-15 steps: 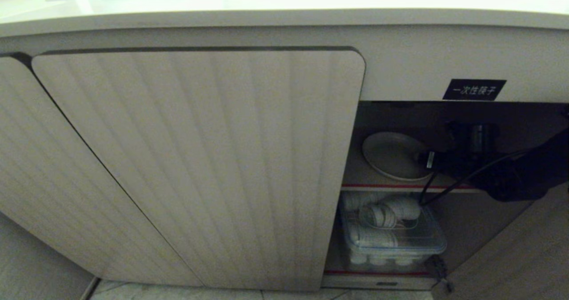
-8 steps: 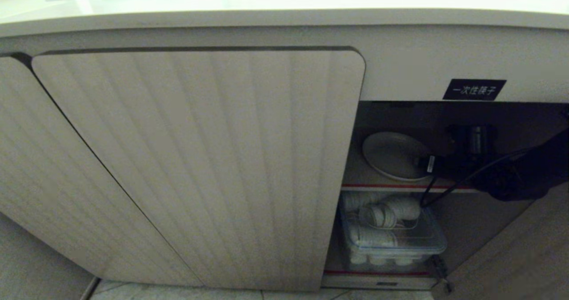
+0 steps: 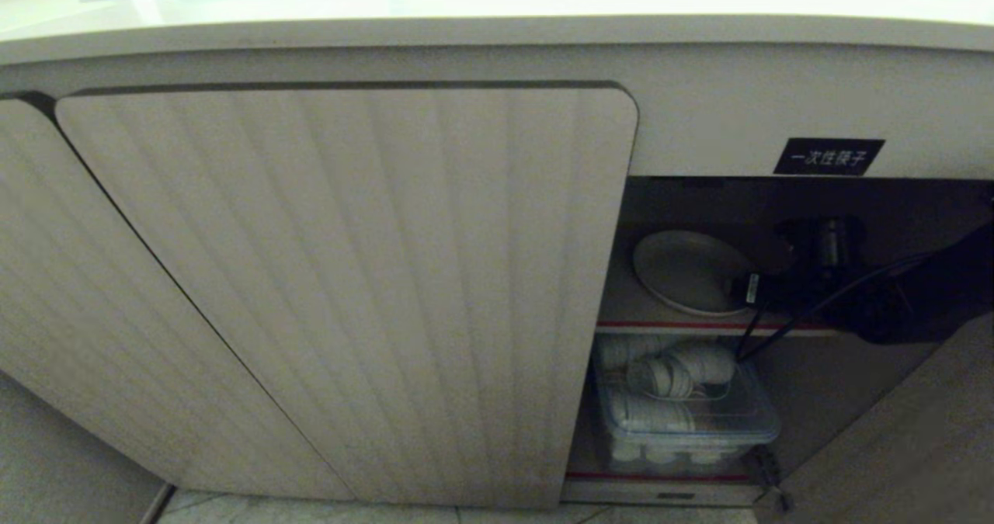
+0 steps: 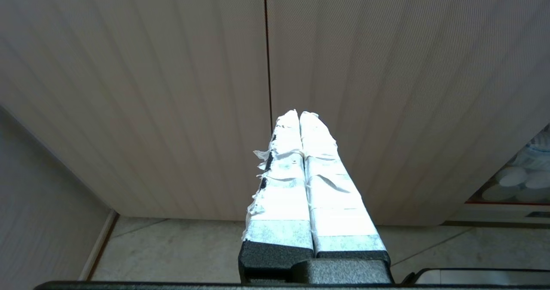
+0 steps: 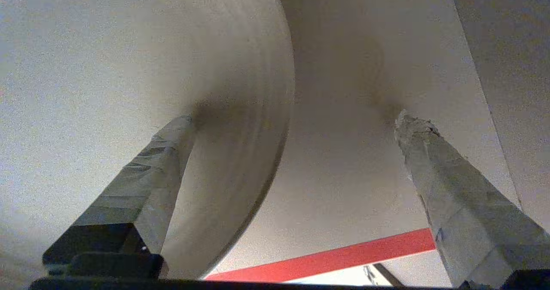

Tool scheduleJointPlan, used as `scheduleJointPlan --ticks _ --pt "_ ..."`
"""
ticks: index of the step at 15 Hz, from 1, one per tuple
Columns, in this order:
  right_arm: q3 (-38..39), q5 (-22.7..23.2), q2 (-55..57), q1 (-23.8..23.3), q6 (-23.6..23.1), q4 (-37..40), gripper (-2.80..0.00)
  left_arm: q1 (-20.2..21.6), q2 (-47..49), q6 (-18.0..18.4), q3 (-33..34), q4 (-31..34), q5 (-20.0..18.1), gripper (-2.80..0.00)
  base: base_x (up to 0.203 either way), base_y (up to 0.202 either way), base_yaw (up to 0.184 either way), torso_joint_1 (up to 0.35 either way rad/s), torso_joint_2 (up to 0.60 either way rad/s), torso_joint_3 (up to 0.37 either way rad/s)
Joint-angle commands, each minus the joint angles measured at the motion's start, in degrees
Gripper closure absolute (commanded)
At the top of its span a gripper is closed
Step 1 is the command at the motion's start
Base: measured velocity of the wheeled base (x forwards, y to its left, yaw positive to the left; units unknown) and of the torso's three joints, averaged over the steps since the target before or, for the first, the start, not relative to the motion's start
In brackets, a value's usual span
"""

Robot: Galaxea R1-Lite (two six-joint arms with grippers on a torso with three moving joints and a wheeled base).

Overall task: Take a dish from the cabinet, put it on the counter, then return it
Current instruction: Take the plate from the cabinet

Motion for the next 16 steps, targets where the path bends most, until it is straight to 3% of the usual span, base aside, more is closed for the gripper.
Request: scheduleJointPlan --ticks 1,16 --pt "-0.2 -0.1 0.1 0.1 0.0 0.3 -2.80 0.0 0.0 0.0 0.0 0.0 0.0 0.00 0.000 0.000 0.000 0.000 0.00 0.000" --pt "-2.3 0.0 0.1 0.2 -0.1 3.7 -2.80 0.0 0.0 0.0 0.0 0.0 0.0 0.00 0.000 0.000 0.000 0.000 0.00 0.000"
